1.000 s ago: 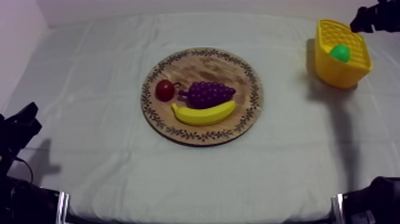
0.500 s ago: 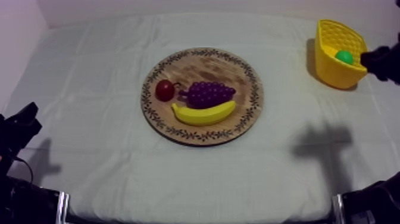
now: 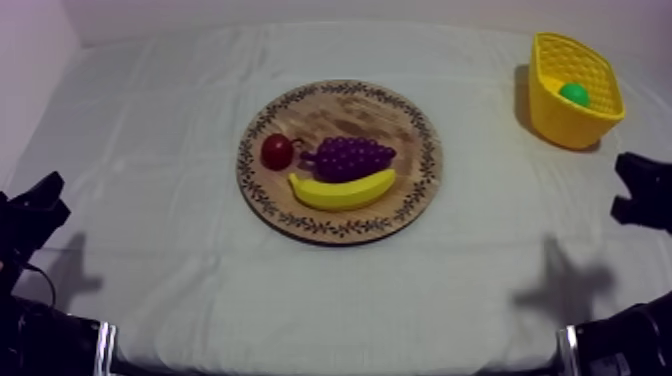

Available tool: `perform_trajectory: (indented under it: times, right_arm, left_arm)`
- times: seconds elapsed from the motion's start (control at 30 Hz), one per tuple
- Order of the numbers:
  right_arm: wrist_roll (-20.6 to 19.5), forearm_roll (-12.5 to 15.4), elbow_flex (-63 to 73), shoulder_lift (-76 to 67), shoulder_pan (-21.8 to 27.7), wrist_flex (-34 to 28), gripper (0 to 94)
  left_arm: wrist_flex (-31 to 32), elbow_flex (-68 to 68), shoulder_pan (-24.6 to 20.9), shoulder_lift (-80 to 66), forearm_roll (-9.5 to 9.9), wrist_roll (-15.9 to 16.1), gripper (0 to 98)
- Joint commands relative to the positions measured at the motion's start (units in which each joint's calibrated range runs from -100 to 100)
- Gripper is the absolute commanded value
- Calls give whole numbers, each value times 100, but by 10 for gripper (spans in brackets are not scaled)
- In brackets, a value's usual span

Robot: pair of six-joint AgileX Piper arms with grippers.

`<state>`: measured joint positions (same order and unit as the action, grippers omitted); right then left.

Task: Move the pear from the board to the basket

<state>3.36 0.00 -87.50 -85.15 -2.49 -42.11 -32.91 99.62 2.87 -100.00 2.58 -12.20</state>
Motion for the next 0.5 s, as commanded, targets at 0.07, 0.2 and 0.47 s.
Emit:
perform_trajectory:
  times: [0.07, 0.2, 0.47]
  right_arm:
    - [270, 308, -681, -510, 234, 55, 3]
    - [245, 347, -976, -889, 386, -11, 3]
    - [-150, 141, -1076, -1043, 416, -125, 3]
  left_arm:
    - [1, 5, -1, 0, -2, 1, 1]
    - [1, 5, -1, 0, -2, 1, 1]
    - [1, 5, -1, 0, -2, 1, 1]
